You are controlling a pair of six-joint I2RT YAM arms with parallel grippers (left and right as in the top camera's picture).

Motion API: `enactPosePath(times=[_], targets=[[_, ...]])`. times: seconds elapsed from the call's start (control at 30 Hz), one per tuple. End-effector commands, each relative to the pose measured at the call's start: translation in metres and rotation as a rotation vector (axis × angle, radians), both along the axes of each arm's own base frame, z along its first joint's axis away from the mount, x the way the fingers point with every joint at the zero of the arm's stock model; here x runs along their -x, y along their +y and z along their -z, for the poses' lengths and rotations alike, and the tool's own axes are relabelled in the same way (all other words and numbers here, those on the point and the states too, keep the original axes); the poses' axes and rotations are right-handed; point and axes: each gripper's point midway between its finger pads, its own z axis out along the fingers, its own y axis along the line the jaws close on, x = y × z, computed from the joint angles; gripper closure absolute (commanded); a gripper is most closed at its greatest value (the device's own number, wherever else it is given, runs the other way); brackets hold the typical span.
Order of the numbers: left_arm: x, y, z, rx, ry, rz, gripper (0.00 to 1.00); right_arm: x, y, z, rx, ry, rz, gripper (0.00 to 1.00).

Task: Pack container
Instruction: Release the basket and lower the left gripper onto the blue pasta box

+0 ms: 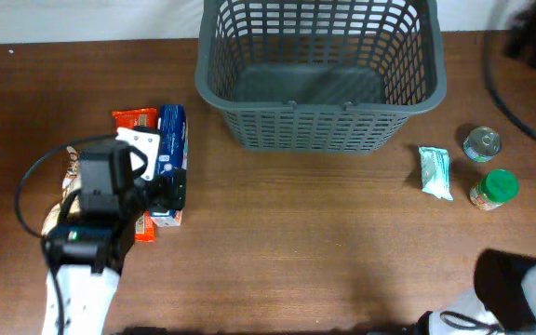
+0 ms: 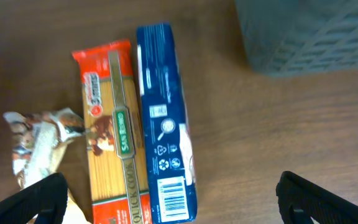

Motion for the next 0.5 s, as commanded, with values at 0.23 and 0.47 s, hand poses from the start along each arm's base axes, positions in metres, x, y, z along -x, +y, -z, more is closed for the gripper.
enactPosePath(times=[0.23,0.47], targets=[[-0.040,0.008,0.118,-0.076,0.357,-0.038,0.01,0.044,-0.101,0.002,0.011,0.014,0.333,0.01],[-0.049,0.021,0.161,-0.142,0.476,-0.073,0.01,0.046,-0.106,0.003,0.009,0.018,0.349,0.01]])
